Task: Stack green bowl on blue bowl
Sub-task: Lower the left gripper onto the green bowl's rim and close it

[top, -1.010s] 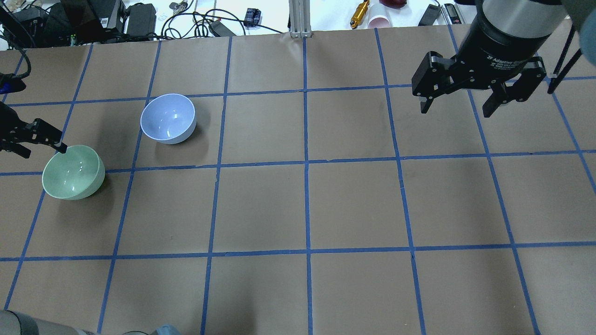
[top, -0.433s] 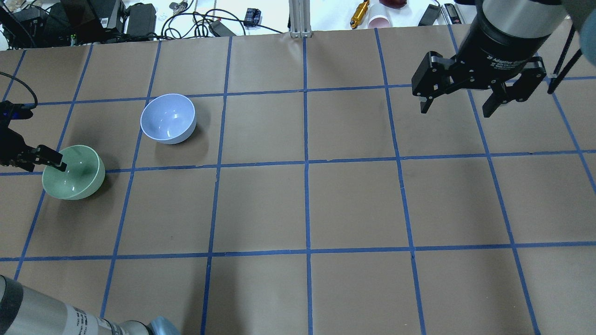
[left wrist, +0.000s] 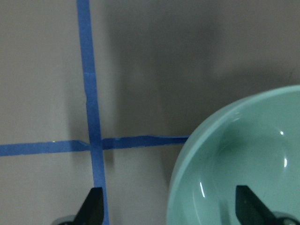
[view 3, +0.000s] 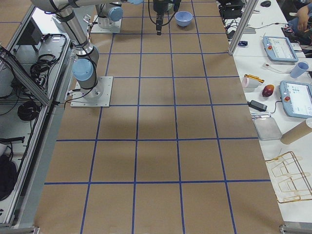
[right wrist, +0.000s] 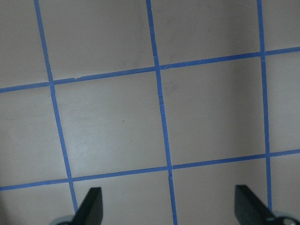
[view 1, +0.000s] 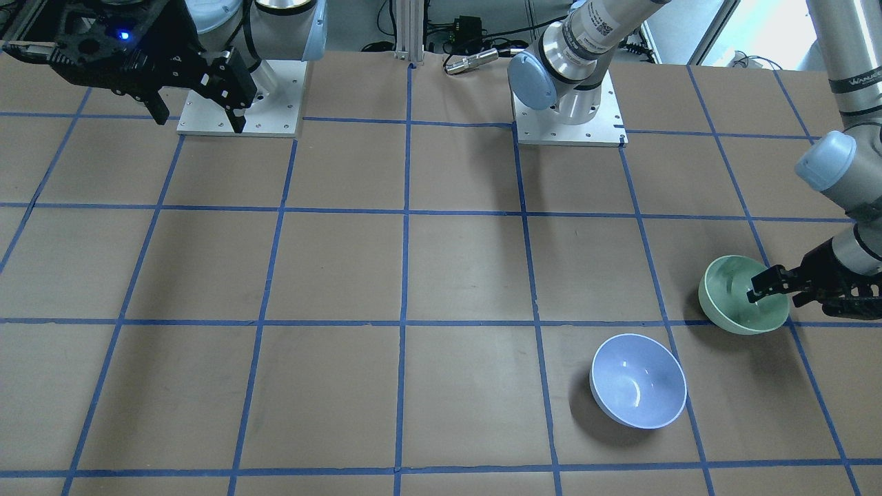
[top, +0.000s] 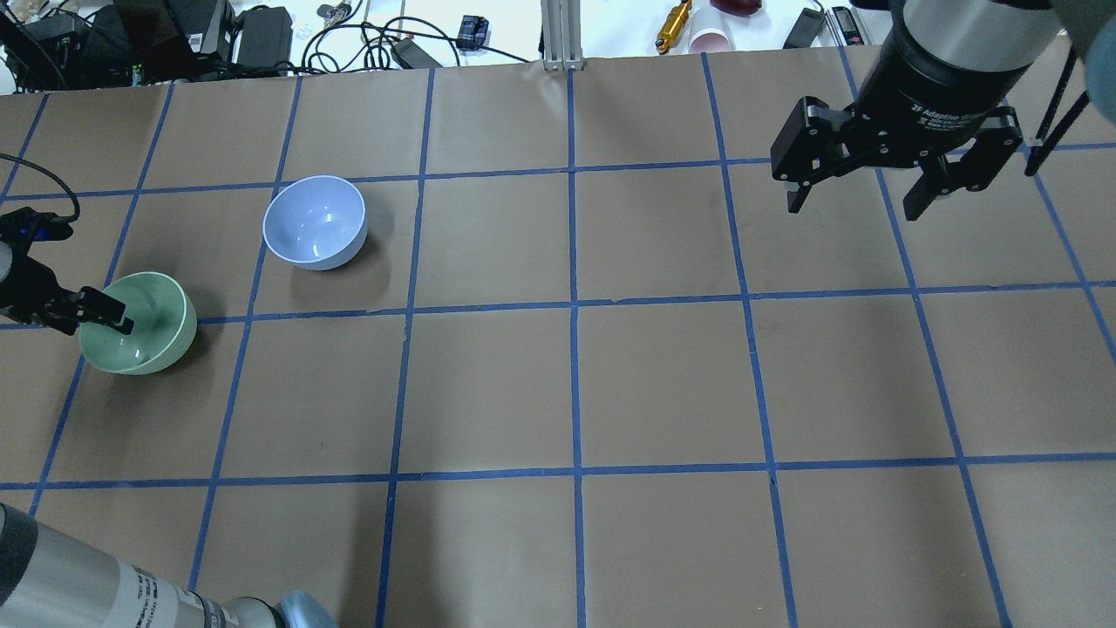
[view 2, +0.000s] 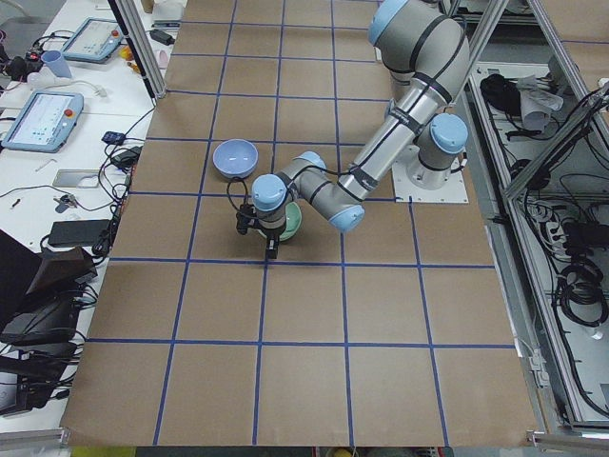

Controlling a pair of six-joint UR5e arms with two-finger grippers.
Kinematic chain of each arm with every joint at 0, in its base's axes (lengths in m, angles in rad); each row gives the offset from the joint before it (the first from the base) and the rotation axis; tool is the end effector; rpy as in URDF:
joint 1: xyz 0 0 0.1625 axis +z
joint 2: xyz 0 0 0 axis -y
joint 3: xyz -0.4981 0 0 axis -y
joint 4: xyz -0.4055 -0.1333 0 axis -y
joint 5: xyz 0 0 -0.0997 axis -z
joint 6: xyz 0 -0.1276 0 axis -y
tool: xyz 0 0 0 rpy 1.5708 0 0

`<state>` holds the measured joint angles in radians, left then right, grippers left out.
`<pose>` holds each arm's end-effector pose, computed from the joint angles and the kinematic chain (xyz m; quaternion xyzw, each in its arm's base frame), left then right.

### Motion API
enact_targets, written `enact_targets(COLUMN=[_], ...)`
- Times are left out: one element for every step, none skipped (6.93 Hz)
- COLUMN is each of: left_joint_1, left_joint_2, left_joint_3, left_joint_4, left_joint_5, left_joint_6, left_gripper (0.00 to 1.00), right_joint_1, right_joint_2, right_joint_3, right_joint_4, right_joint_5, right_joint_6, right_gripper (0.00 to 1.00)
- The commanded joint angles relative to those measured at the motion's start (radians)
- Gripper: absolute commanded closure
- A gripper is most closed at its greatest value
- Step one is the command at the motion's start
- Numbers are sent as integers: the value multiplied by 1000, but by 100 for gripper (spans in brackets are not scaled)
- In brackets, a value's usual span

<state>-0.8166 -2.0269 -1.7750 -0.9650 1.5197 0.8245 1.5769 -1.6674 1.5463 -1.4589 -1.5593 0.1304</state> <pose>0.3310 -0.5565 0.2283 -0.0344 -0.9987 -0.0011 0.0373 0.1375 -0.4545 0.5806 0.0621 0.9980 -0.0042 0.0060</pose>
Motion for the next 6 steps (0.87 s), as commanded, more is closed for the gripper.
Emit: enact_targets(left_joint_1=[1,-1,-1,1,-1,-1], left_joint_2=[-4,-4,-6,-4,-6,-7], left_joint_3=[2,0,0,0,-1,-1], left_joint_4=[-12,-12,-14,-14,-15,-15], left_joint_5=[0,-1,-1,-10,-15,-16], left_joint_6=[13,13,12,11,13,13], left_gripper=[25,25,25,37,44,48], right_joint_1=[0,0,0,0,0,0], right_joint_2=[0,0,0,0,0,0], right_joint_3=[0,0,0,0,0,2], right_joint_4=[0,-1,0,0,0,0], right_joint_5=[1,-1,1,-1,-1,-1], right_joint_6=[0,0,0,0,0,0], right_gripper=[0,0,0,0,0,0])
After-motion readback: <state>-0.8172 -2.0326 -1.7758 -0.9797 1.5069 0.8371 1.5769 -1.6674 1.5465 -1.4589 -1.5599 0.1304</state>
